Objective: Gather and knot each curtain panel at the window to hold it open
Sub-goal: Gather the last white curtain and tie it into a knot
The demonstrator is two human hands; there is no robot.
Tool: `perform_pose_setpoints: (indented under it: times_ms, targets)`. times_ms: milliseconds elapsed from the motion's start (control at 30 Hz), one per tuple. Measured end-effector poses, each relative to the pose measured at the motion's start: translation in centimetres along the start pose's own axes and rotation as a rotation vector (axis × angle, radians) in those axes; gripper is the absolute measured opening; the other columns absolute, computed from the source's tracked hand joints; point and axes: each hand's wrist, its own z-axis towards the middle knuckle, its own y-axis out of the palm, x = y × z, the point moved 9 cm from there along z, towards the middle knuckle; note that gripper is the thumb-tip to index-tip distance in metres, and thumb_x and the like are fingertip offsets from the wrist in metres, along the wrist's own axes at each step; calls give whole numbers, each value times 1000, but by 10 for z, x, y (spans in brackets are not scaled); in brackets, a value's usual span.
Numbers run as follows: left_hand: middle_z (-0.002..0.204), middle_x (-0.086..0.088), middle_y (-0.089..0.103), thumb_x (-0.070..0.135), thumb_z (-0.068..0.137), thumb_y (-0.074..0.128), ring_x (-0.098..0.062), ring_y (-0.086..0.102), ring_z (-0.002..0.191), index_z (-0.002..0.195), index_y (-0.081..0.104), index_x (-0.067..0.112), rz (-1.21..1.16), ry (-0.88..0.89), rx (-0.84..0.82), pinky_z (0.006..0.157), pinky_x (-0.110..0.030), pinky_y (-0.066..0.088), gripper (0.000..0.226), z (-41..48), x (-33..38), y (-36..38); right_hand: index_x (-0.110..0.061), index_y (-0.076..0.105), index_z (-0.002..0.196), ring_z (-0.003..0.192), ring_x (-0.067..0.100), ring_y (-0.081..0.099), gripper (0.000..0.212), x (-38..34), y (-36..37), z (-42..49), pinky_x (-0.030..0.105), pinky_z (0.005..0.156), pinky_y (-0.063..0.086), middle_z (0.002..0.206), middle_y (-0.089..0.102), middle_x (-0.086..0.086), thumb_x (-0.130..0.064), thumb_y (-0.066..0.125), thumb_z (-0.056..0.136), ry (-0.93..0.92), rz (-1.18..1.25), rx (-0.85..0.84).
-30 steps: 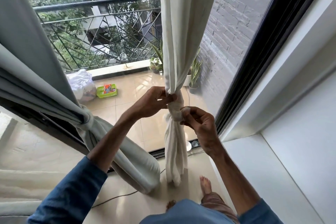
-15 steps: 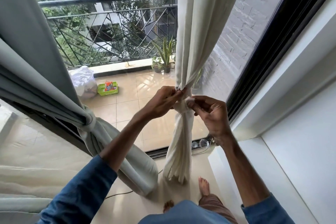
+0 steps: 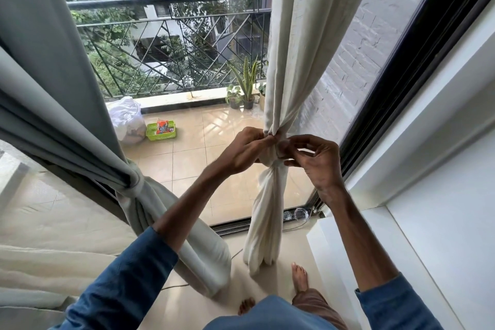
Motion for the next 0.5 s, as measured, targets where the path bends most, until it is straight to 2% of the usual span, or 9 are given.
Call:
perform_pose_setpoints:
  times_ms: [100, 200, 267, 333, 433, 500]
  targets:
    - [71, -17, 58, 40, 96, 56, -24, 60, 72, 80, 60, -8, 57, 22, 14, 69, -65, 54, 50, -1, 3, -1, -6, 77, 89, 70, 28, 76, 8, 3, -3, 2, 35, 59, 61, 81, 78, 10, -6, 81, 82, -1, -65, 24]
    - [79, -33, 59, 40, 96, 56, -27, 61, 73, 81, 61, -9, 81, 31, 24, 67, -65, 54, 51, -2, 1, -4, -8, 76, 88, 71, 26, 76, 11, 6, -4, 3, 32, 54, 59, 80, 77, 8, -9, 84, 79, 3, -117, 29]
    - [84, -34, 59, 42, 94, 56, -34, 64, 74, 83, 63, -8, 94, 40, 16, 68, -65, 53, 52, -4, 2, -5, -8, 76, 87, 67, 21, 74, 17, 7, -3, 5, 28, 50, 55, 76, 77, 7, -15, 87, 76, 3, -162, 9]
    - [85, -32, 63, 47, 93, 57, -44, 65, 78, 84, 70, -2, 120, 84, 7, 68, -61, 55, 51, -8, 7, -5, -8, 74, 87, 62, 15, 68, 25, 10, -3, 8, 27, 48, 52, 74, 75, 6, -22, 89, 73, 17, -191, -15]
    - [71, -19, 68, 52, 94, 58, -40, 62, 63, 82, 77, 14, 227, 223, 33, 54, -51, 51, 44, -16, 21, -3, -9, 74, 90, 68, 15, 69, 29, 15, -1, 11, 31, 54, 56, 81, 76, 10, -26, 89, 72, 52, -197, -60]
    - [58, -10, 62, 53, 92, 57, -33, 48, 49, 71, 74, 16, 246, 243, 86, 45, -48, 41, 46, -19, 24, -5, -8, 75, 89, 68, 18, 70, 28, 15, 4, 10, 32, 55, 58, 81, 76, 13, -27, 88, 72, 30, -203, -79]
